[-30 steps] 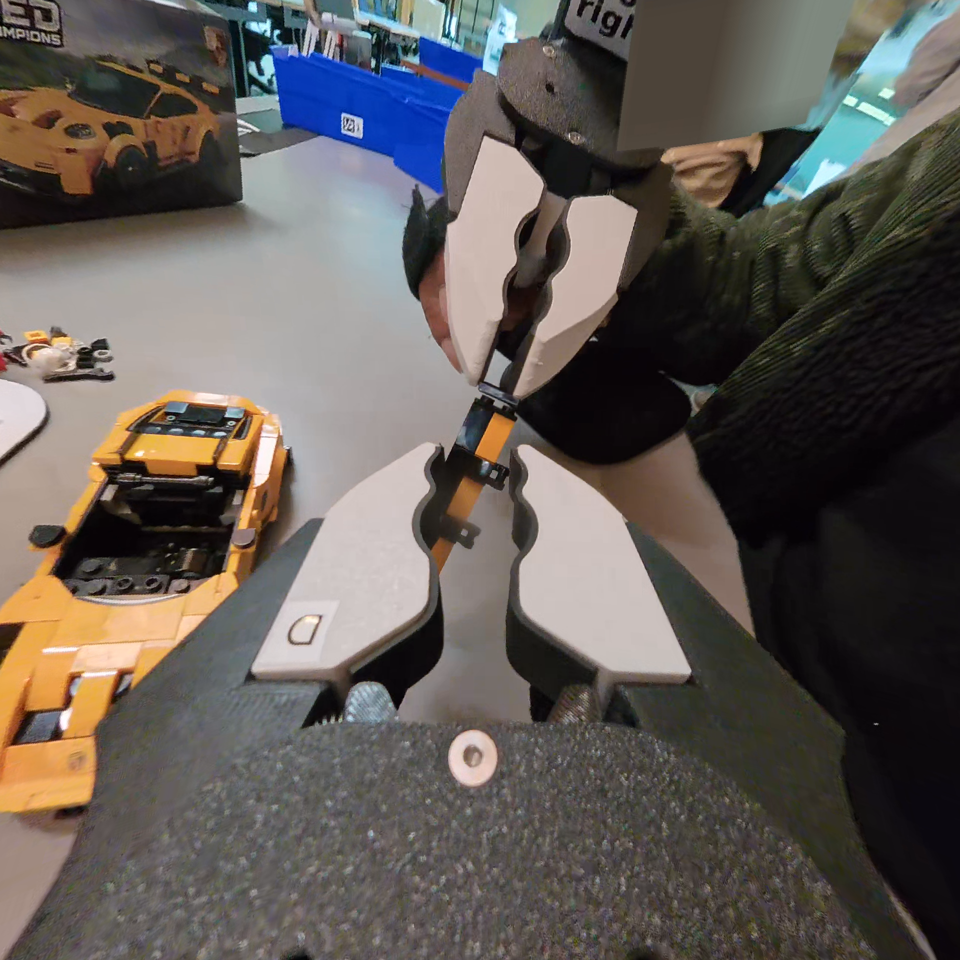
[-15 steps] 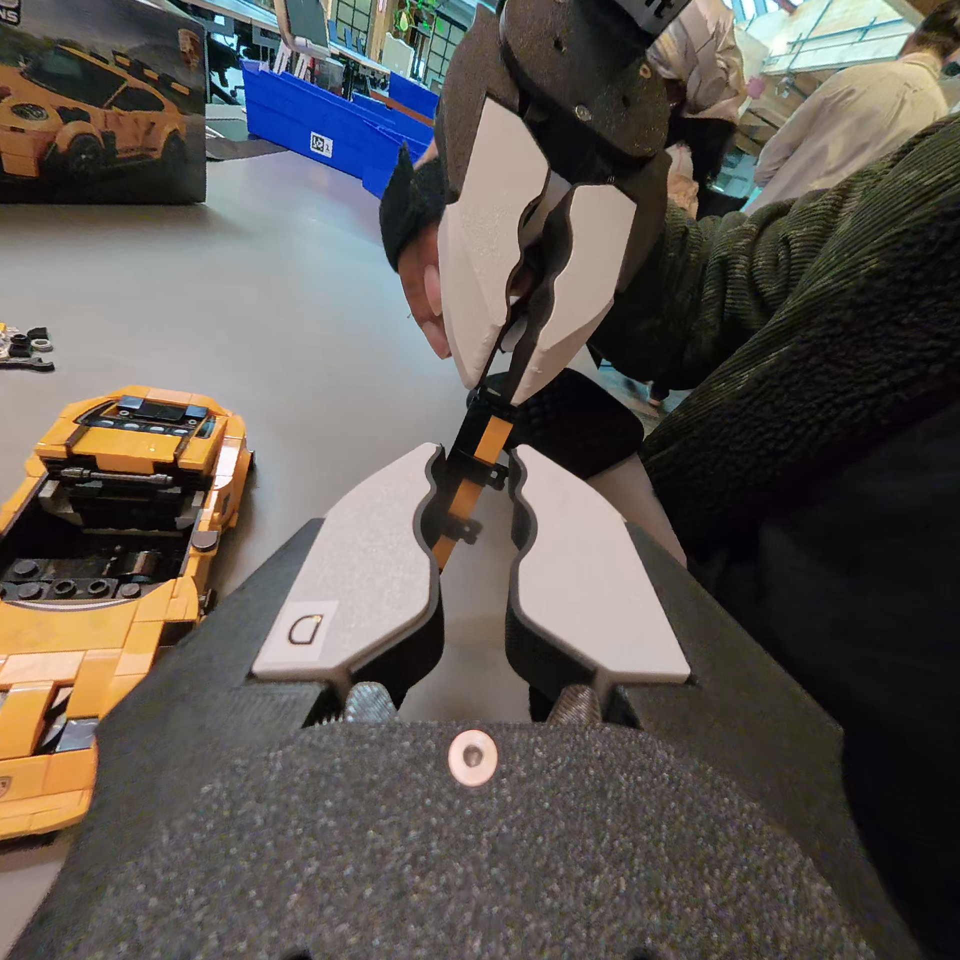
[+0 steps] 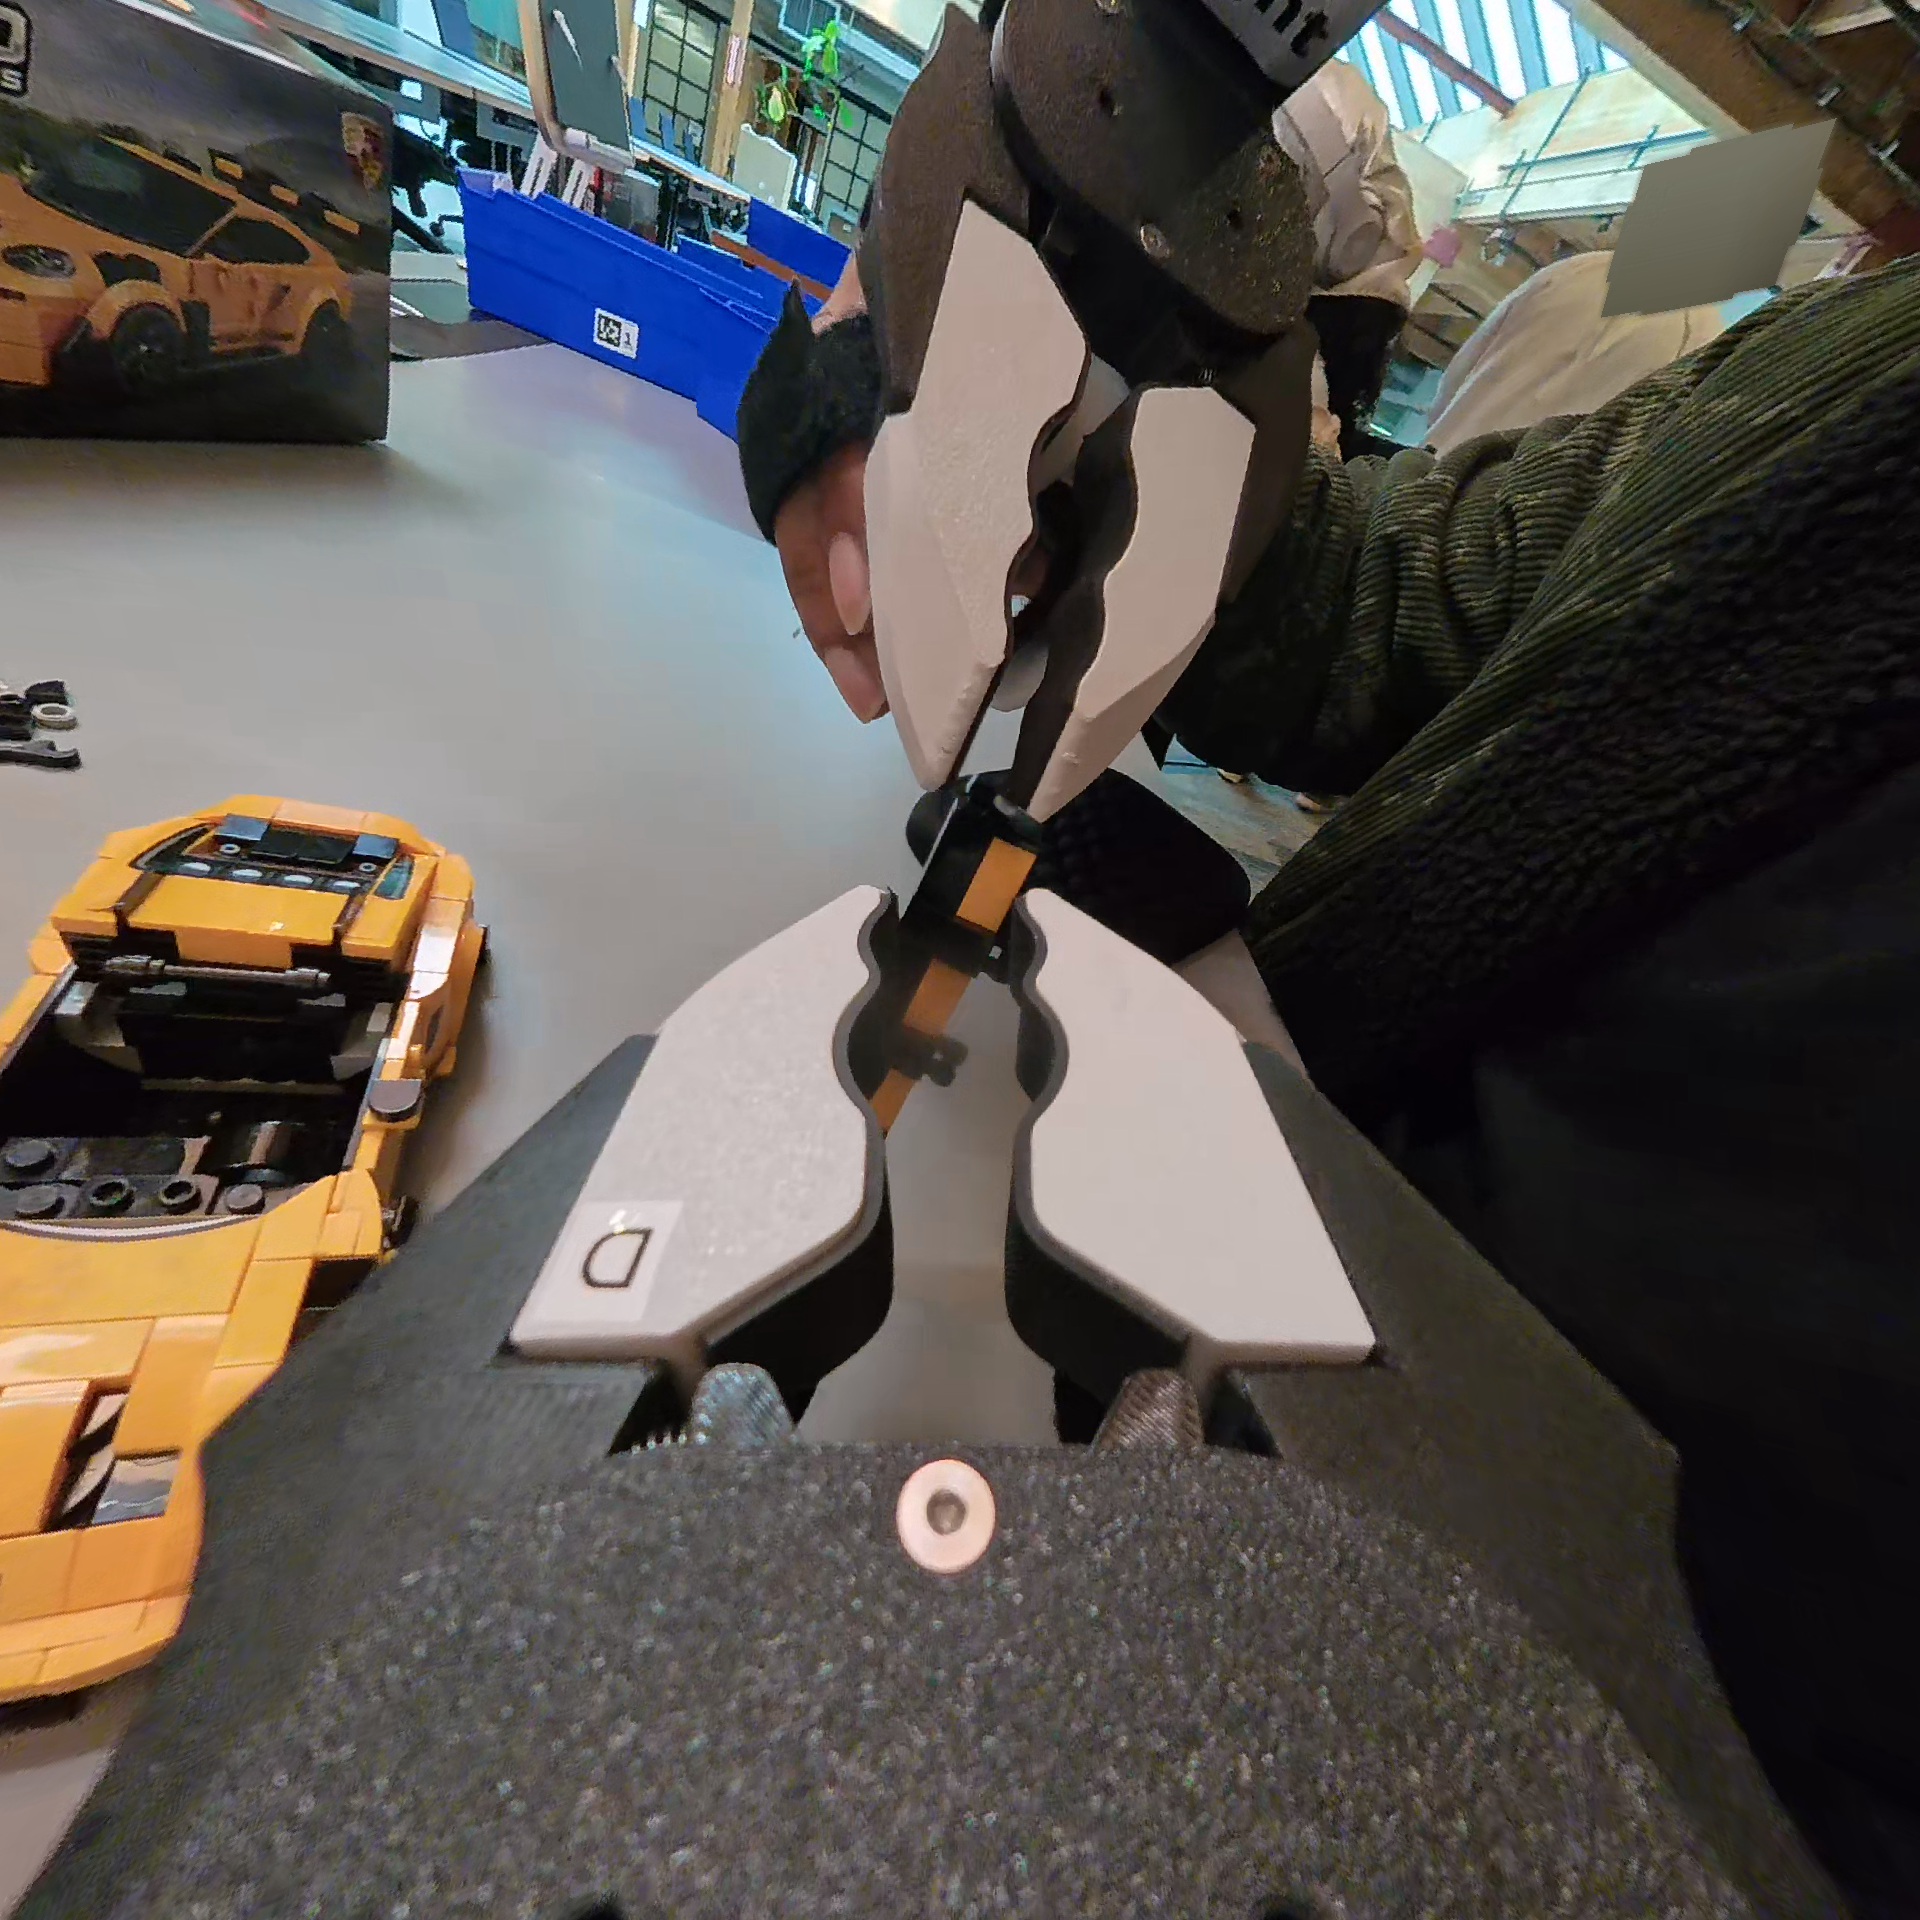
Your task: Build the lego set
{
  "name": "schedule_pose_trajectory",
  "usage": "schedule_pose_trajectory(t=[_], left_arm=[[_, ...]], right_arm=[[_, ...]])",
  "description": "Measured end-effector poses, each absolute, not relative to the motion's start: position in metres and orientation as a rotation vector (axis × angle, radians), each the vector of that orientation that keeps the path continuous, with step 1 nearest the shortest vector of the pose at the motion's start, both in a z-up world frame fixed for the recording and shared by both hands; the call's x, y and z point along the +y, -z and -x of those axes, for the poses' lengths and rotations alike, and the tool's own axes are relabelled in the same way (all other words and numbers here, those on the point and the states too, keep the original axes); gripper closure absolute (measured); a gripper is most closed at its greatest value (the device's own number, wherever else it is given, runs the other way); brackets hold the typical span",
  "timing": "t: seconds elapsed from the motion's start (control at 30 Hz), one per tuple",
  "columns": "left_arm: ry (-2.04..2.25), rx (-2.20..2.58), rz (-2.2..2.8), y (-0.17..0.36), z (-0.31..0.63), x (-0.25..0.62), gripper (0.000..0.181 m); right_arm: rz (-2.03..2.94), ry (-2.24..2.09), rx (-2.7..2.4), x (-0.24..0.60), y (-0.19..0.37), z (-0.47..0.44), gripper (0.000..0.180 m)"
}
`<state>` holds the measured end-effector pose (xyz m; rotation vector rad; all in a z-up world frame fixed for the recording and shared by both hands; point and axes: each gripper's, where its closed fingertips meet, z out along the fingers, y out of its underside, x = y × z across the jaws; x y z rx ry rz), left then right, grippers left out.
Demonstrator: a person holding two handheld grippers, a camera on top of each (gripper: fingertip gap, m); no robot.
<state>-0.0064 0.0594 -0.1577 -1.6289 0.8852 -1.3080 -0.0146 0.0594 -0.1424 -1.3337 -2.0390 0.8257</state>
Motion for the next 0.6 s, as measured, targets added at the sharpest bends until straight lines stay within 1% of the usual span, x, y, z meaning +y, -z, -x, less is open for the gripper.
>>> schedule_pose_trajectory(t=[0.2, 0.33, 0.43, 0.6], left_arm=[[1.339, 0.876, 1.616, 0.154, 0.007, 0.058, 0.161], [1.389, 0.850, 1.604, 0.149, 0.008, 0.058, 0.161], [1.417, 0.850, 1.605, 0.145, 0.011, 0.056, 0.161], [1.478, 0.877, 1.634, 0.139, 0.013, 0.052, 0.161]], right_arm=[[1.315, -0.844, -2.026, 0.059, 0.136, 0.015, 0.165], [1.213, -0.832, -1.968, 0.058, 0.124, 0.015, 0.162], [1.053, -0.721, -1.897, 0.057, 0.117, 0.015, 0.159], [0.724, -0.395, -1.860, 0.044, 0.114, 0.021, 0.152]])
